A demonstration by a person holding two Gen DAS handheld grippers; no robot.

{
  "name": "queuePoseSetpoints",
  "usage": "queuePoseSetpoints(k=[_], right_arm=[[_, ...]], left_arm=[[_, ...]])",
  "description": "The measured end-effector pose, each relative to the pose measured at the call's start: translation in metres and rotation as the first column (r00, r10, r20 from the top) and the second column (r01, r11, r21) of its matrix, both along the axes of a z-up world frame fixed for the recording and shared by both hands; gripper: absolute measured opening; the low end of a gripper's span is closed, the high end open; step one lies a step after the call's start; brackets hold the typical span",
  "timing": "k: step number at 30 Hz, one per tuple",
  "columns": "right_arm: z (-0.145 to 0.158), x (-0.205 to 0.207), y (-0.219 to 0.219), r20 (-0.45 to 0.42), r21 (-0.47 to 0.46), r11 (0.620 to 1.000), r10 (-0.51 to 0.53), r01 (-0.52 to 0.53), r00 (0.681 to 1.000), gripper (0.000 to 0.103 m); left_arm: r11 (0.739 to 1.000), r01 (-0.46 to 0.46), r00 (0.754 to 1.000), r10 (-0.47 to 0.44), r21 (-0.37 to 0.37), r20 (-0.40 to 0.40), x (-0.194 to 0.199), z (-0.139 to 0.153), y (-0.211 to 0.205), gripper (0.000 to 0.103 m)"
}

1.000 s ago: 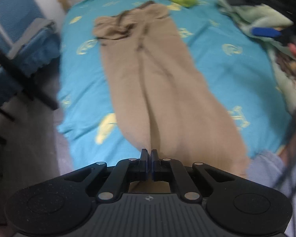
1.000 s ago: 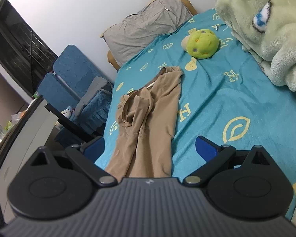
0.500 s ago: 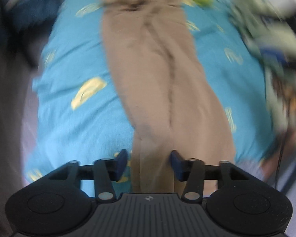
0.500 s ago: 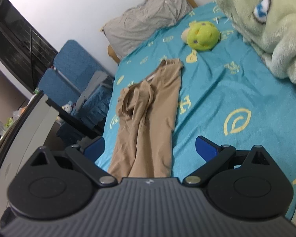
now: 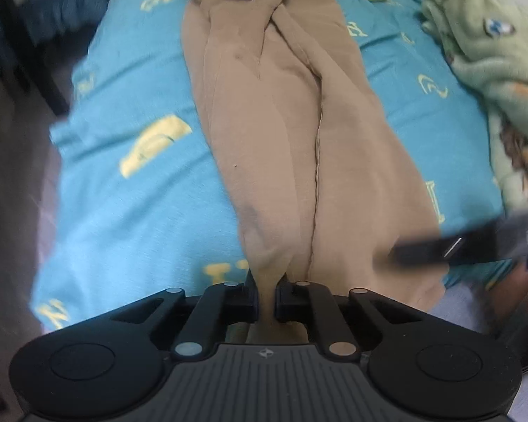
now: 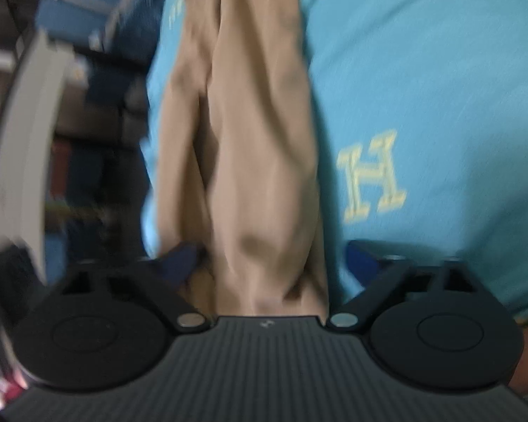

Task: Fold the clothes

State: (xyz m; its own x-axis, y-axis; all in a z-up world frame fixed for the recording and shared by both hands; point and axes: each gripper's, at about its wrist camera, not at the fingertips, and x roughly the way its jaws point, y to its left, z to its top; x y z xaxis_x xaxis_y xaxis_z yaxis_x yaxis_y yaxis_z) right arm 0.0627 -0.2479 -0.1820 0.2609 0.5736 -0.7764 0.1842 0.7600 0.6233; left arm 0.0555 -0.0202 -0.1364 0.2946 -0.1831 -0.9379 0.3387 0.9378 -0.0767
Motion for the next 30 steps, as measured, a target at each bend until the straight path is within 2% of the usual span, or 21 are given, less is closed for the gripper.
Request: queuePoseSetpoints(k=[2,3,4,5,6,9,12,15,16,18,23,29,30], right_arm=[[0.005,-0.005,0.021,0.027,-0.088,0.993,0.078,-0.076,0.997,0.073],[0.009,-0.007,0.031,0.044,-0.141,0.984,0.120,-0.113,0.992,0.061],[0.012,-0.009,0.039,0.053,-0.188,0.971,0.158,-0.145,0.986,0.025],[0.014,-0.011,0.044,0.050,-0.230,0.960,0.178,-0.162,0.983,0.010],[0.018,-0.012,0.046,0.051,-0.260,0.952,0.183,-0.164,0.982,0.010],[0.043,-0.016,0.039,0.093,-0.271,0.951,0.176,-0.145,0.980,0.009],[0.071,-0.027,0.032,0.154,-0.324,0.936,0.197,-0.138,0.968,0.009],[0.072,-0.033,0.027,0.161,-0.363,0.920,0.221,-0.150,0.962,0.009],[0.065,-0.034,0.025,0.147,-0.352,0.925,0.208,-0.146,0.967,0.009],[0.055,-0.035,0.023,0.132,-0.335,0.932,0.191,-0.138,0.973,0.009],[0.051,-0.031,0.010,0.151,-0.274,0.956,0.147,-0.102,0.978,0.009],[0.048,-0.029,0.010,0.166,-0.289,0.952,0.149,-0.096,0.975,0.009],[0.047,-0.030,0.012,0.166,-0.303,0.948,0.155,-0.099,0.974,0.009]], left_arm=[[0.998,0.007,1.000,-0.008,0.055,0.023,-0.002,0.010,0.005,0.007],[0.996,0.004,0.999,-0.008,0.094,0.039,-0.002,0.015,0.009,0.006],[0.991,0.001,0.998,-0.008,0.135,0.056,-0.002,0.020,0.013,0.006],[0.989,-0.002,0.998,-0.008,0.151,0.061,-0.003,0.024,0.019,0.007],[0.986,-0.004,0.998,-0.007,0.165,0.065,-0.003,0.029,0.025,0.007],[0.991,-0.010,0.999,0.003,0.135,0.054,-0.013,0.040,0.033,0.008],[0.990,0.001,0.998,-0.009,0.141,0.056,-0.027,0.045,0.027,0.015],[0.986,0.046,0.998,-0.052,0.158,0.033,-0.038,0.041,0.018,0.020],[0.985,0.063,0.997,-0.069,0.160,0.029,-0.040,0.037,0.017,0.027],[0.983,0.082,0.995,-0.090,0.167,0.041,-0.046,0.036,0.015,0.029],[0.978,0.088,0.992,-0.102,0.187,0.068,-0.049,0.032,0.016,0.029],[0.961,0.117,0.993,-0.122,0.251,0.003,-0.041,0.011,0.011,0.029],[0.958,0.122,0.992,-0.126,0.259,-0.002,-0.040,0.009,0.010,0.020]])
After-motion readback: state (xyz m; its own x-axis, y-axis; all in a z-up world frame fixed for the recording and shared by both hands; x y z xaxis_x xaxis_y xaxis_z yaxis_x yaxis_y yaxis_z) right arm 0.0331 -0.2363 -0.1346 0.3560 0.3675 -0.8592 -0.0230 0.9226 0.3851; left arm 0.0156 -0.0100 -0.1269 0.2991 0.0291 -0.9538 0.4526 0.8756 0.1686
